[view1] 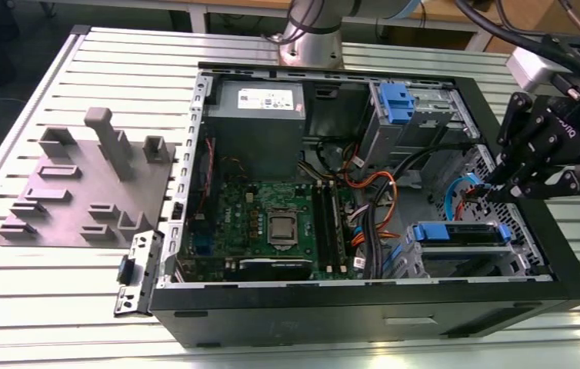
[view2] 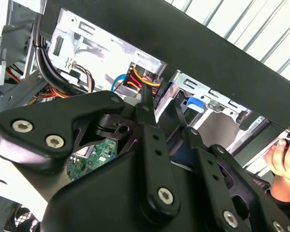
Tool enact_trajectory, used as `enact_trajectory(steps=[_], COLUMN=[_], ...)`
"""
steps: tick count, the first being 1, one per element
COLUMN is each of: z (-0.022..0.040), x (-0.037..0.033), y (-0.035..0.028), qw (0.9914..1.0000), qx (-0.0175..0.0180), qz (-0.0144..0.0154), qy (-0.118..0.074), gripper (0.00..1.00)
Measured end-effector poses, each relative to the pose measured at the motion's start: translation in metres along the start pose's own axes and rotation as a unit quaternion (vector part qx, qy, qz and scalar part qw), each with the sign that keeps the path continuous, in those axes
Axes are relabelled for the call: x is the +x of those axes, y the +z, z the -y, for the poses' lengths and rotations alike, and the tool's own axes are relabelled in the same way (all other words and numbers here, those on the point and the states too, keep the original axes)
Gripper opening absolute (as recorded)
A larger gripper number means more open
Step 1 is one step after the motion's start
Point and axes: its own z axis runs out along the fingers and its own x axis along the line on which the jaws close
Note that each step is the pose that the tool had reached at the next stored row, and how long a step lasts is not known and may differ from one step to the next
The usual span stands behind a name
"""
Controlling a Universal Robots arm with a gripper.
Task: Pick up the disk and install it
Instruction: 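Insert the first disk wire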
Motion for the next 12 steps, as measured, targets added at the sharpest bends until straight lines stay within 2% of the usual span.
enact_trajectory(steps=[7, 12], z=[0.0013, 0.0014], x=[-0.0001, -0.0001], y=[0.0041, 0.0043], qw=[1.00000, 1.00000], qx=[0.0000, 0.0000], qz=[-0.0002, -0.0002], qy=[0.000, 0.000], gripper=[0.33, 0.16])
